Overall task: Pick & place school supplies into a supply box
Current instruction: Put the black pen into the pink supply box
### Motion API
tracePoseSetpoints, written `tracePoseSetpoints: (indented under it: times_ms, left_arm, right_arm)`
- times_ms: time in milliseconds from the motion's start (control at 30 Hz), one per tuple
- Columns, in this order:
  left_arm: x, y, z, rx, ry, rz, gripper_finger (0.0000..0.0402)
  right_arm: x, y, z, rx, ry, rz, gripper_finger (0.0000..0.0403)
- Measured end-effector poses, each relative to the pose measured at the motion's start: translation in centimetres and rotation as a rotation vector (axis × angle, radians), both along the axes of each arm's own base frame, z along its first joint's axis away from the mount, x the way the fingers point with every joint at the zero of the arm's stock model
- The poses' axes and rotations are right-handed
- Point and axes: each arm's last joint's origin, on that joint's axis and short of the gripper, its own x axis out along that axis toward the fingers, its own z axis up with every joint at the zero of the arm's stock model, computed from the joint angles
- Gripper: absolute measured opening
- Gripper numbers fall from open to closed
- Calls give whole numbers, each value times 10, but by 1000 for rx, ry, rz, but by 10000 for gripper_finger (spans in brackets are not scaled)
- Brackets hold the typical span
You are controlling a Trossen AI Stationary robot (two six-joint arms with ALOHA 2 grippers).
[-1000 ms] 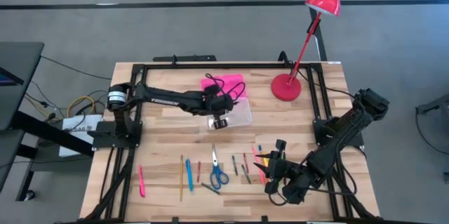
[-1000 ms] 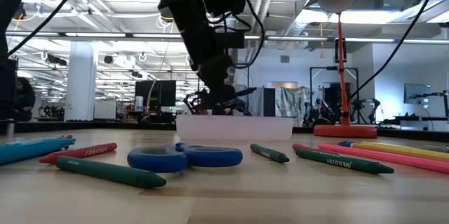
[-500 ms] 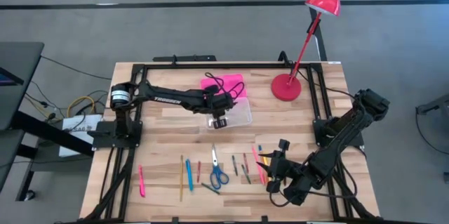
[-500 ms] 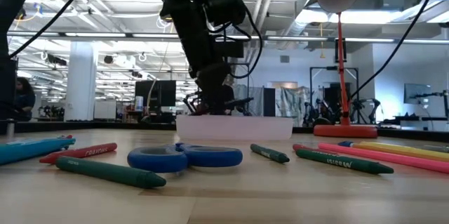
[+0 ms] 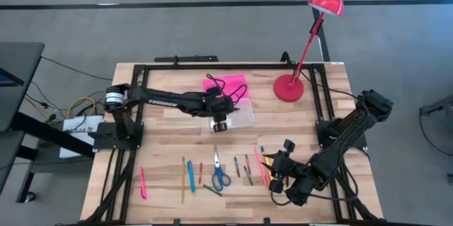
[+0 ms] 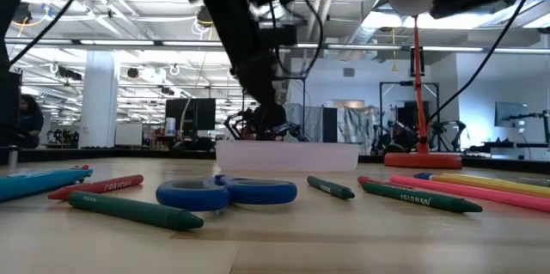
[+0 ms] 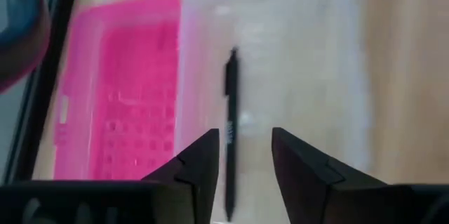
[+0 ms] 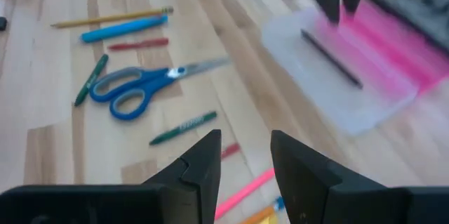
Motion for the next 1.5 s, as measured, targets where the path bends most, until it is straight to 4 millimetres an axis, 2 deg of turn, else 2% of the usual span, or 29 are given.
tracePoseSetpoints:
  times_ms: [167,367,567,767,1067,1267,1500]
  left_arm:
    - [-20,-46,34,-19,-41,-74,127]
    - [-58,-108,57,46,-38,-53,127]
    - [-99,-157,66,146,-71,6,127]
    - [-128,-193,64,168,-152,46,127]
    - [-166,-217,37,113,-209,141,127]
    - [-187,-222,14,89,-236,190,127]
    - [-203,-224,-5,73,-295,226,127]
  right_arm:
    - [-5,-2,-4,51,14,-56,118]
    - [-11,-5,-15,59,28,-78,118]
    - [-20,-14,-23,176,140,-199,118]
    - [-30,-16,-26,315,236,-349,118]
    - [-39,-15,-29,457,331,-509,118]
    - [-42,-11,-29,501,398,-519,118]
    - [-57,-2,-30,566,448,-607,118]
